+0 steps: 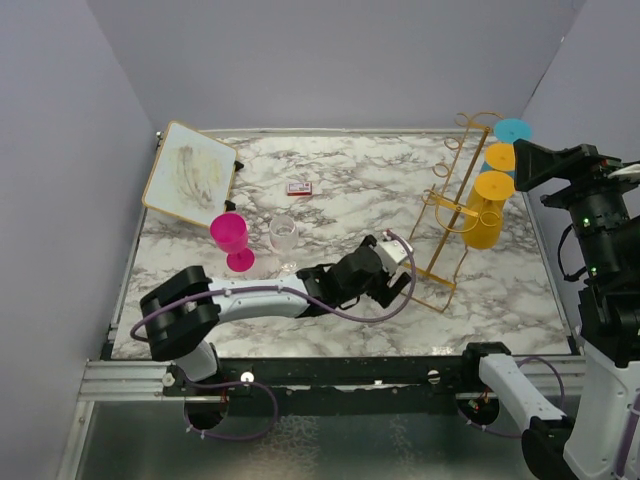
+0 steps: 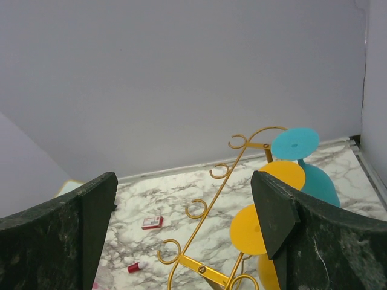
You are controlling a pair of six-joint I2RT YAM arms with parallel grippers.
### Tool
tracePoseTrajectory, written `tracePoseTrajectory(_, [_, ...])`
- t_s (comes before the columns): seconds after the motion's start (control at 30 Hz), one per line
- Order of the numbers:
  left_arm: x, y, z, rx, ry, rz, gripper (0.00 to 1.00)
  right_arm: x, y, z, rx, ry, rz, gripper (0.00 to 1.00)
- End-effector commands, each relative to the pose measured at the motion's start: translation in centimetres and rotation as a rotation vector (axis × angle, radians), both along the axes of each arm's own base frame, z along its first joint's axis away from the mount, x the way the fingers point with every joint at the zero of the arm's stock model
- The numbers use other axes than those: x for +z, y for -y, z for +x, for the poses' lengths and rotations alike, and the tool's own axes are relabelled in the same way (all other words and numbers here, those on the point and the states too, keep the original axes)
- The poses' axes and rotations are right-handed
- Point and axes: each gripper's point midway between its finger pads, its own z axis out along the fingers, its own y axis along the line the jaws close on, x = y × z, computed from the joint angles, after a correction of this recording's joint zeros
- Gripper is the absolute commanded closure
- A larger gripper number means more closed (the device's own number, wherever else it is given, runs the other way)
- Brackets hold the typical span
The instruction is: Take the wine glass off the wine glass rack
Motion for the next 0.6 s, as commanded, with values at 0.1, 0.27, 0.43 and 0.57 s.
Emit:
tracePoseTrajectory(0.1, [-1.4, 3.1, 2.1, 0.107, 0.128, 0.076, 0.24, 2.2, -0.6, -1.1, 0.036, 0.091, -0.077, 0.07])
tracePoseTrajectory(0.27, [-3.3, 2.6, 3.2, 0.142, 0.153, 0.123, 0.29, 2.3, -0.7, -1.7, 0.043, 0.098, -0.103, 0.07])
tracePoseTrajectory(0.43, [-5.9, 3.3, 3.7, 0.141, 0.11, 0.147, 0.34, 1.8, -0.6, -1.9, 0.039, 0.096, -0.114, 0.07])
tracePoseTrajectory(0.57, [-7.5, 3.2, 5.1, 0.17, 0.09, 0.172, 0.39, 1.2, -0.3, -1.7, 0.023, 0.084, -0.133, 0.09])
